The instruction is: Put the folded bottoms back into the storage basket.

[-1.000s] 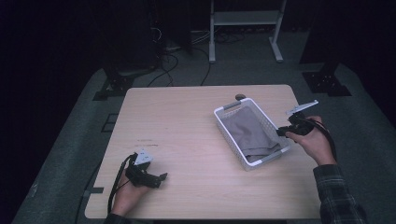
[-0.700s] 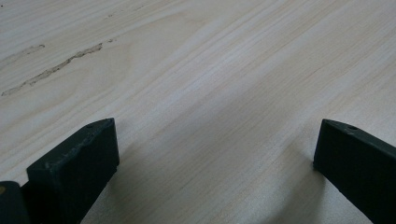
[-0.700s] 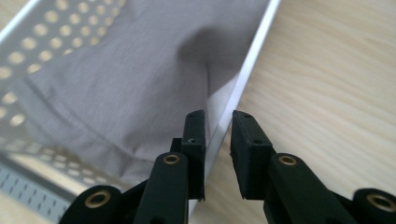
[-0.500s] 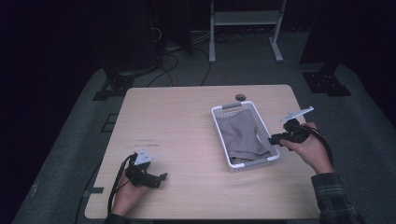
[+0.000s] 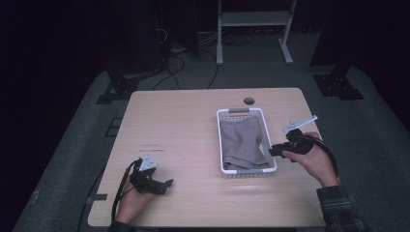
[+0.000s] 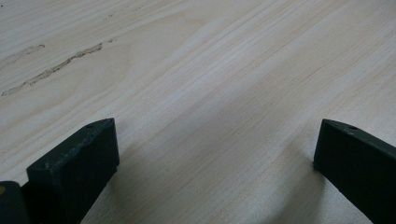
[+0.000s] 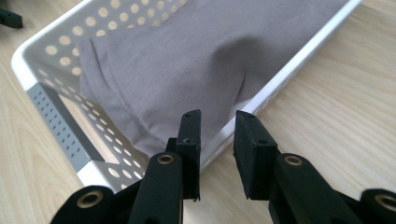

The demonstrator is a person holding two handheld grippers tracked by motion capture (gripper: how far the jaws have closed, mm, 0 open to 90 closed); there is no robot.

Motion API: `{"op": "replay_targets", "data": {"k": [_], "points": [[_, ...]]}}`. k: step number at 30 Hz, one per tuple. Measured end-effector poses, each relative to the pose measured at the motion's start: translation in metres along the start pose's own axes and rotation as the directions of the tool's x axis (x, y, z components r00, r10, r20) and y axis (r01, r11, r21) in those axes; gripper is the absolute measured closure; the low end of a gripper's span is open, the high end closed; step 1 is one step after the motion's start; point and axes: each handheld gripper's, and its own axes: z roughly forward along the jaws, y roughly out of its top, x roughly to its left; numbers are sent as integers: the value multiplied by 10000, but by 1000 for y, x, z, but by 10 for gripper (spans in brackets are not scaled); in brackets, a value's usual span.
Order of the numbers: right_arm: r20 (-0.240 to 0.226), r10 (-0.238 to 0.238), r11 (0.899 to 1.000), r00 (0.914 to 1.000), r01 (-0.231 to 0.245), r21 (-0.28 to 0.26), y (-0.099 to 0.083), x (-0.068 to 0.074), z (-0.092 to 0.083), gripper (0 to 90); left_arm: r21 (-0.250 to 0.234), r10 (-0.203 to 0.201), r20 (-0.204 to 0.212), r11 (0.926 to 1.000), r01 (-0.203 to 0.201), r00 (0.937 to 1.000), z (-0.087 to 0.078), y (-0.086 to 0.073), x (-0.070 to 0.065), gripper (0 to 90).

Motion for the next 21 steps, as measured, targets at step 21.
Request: {"op": "replay_targets", "data": {"k": [21], "points": [[189, -216, 9978, 9996, 227, -627, 4, 10, -1, 559, 1, 16, 12, 10000, -16, 10000, 0, 0, 0, 0]]}}
